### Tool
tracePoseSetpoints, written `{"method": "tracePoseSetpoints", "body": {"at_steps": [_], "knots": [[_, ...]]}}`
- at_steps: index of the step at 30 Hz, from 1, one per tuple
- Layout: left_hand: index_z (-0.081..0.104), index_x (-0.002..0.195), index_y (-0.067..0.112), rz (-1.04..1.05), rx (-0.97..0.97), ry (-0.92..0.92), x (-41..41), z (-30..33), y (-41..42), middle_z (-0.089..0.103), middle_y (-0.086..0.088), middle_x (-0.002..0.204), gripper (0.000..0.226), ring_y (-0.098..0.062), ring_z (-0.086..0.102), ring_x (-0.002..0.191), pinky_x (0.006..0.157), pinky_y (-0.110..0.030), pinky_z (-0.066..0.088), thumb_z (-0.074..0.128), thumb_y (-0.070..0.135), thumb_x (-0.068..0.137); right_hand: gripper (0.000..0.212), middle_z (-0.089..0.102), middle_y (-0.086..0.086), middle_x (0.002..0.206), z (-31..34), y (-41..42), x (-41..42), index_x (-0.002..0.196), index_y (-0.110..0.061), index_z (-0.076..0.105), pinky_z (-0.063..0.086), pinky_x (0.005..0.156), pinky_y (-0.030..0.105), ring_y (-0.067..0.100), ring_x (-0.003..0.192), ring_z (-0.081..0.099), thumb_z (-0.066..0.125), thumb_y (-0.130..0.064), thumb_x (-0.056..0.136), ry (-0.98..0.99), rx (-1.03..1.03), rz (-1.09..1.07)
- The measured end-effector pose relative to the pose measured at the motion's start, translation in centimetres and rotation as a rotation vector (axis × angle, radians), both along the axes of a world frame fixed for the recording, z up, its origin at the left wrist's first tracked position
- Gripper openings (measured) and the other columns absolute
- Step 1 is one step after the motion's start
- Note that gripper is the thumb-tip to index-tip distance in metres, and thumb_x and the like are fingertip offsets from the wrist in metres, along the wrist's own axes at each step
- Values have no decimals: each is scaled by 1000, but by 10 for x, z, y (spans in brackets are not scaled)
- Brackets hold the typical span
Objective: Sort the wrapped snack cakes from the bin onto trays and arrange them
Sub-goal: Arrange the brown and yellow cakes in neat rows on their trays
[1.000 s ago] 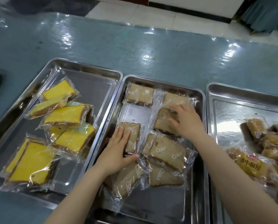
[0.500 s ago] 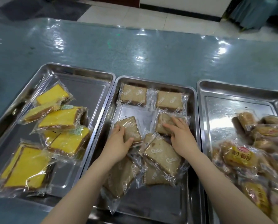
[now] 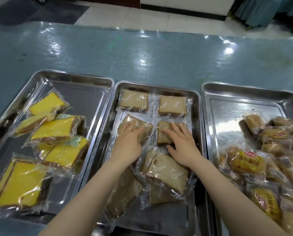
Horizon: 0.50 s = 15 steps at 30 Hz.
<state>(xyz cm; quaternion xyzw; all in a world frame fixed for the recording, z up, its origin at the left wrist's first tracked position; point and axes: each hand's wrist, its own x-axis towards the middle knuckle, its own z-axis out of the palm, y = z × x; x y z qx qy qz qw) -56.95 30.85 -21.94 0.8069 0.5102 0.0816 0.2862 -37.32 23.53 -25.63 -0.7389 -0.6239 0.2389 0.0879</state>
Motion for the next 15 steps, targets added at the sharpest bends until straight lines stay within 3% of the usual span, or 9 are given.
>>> {"method": "tracePoseSetpoints", "body": {"at_steps": [3,6,10,15], "knots": [[21,147,32,-215,93,150,13,-12,17,1,-1,159,58,-25,-11,144,116,-45,-5,42,20,95,56,1,-8,161,-1,3,-3,143,-49,25,-3,115,43,19,146,-9,49,-47,93,-4,43,-45],[1,148,38,-300,59,333,16,-34,27,-11,-1,158,59,-30,-19,142,113,-52,-10,28,49,97,59,-12,-9,159,-5,11,-5,146,-50,11,-7,113,50,22,144,-19,40,-50,95,-93,44,-31],[-6,147,39,-184,72,368,14,-50,28,-18,0,156,60,-33,-23,140,109,-51,-17,20,55,96,60,-19,-7,158,-11,19,-5,147,-48,-3,-18,108,52,25,142,-26,29,-52,97,-166,-12,30],[-9,147,37,-112,76,365,24,-53,32,-22,-1,155,60,-35,-26,138,109,-53,-16,17,54,96,60,-19,-5,158,-18,19,-5,148,-46,-5,-21,107,50,25,142,-27,25,-53,97,-191,10,33]]}}
